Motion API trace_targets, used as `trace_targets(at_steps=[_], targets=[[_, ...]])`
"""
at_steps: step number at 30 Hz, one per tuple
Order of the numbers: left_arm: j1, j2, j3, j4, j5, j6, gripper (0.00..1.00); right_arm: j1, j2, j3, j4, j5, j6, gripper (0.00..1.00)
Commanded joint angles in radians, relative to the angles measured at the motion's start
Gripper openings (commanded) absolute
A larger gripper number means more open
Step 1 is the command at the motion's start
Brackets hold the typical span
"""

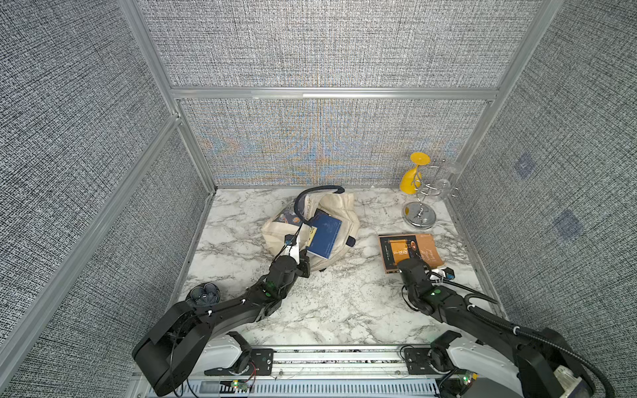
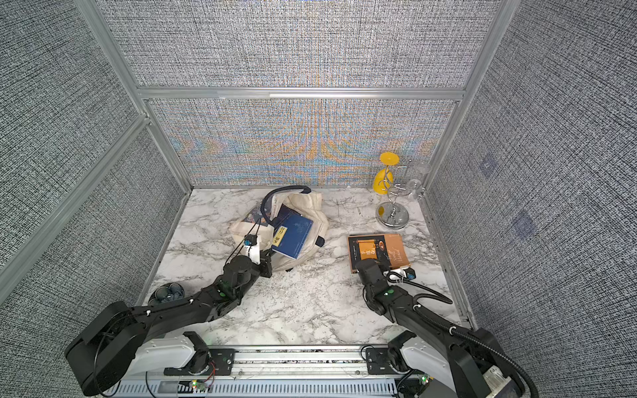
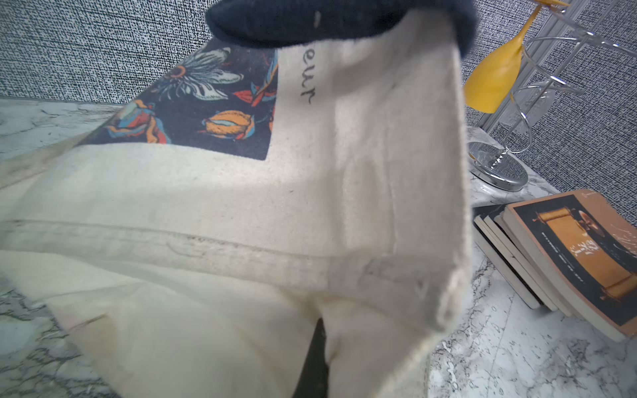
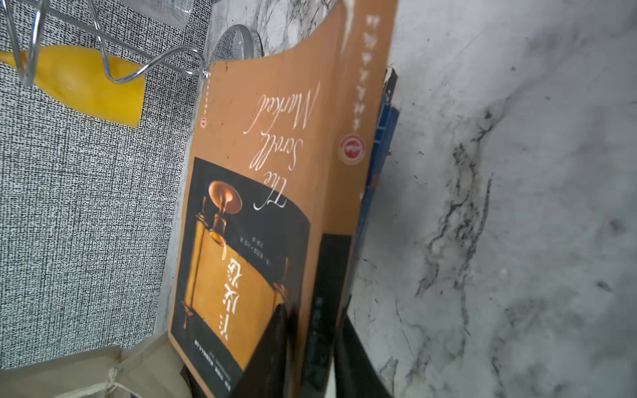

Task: Take out the books from the canvas bag
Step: Place the book on the book.

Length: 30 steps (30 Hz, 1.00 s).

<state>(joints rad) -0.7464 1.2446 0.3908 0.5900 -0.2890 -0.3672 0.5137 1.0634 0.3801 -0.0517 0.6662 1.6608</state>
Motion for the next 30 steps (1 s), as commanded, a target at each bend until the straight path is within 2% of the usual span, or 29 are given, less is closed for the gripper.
trace_targets(at_steps=[1, 3, 10, 18, 25, 30], targets=[[-0.001, 0.002, 0.016, 0.03, -0.002, 0.008, 0.0, -0.009, 0.013, 0.013, 0.019, -0.018, -0.031, 0.26], [-0.001, 0.0, 0.016, 0.028, -0.002, 0.007, 0.0, -0.023, 0.017, 0.011, 0.033, -0.032, -0.049, 0.32], [-0.001, 0.003, 0.019, 0.024, 0.001, 0.008, 0.0, -0.074, 0.036, 0.034, 0.016, -0.126, -0.121, 0.38], [-0.001, -0.003, 0.019, 0.021, 0.001, 0.008, 0.0, -0.101, 0.038, 0.045, 0.03, -0.213, -0.197, 0.57], [-0.001, -0.014, 0.016, 0.019, -0.002, 0.008, 0.0, -0.104, -0.04, 0.085, -0.106, -0.258, -0.278, 0.79], [-0.001, -0.013, 0.016, 0.02, 0.001, 0.008, 0.0, -0.104, -0.118, 0.116, -0.199, -0.276, -0.373, 0.87]])
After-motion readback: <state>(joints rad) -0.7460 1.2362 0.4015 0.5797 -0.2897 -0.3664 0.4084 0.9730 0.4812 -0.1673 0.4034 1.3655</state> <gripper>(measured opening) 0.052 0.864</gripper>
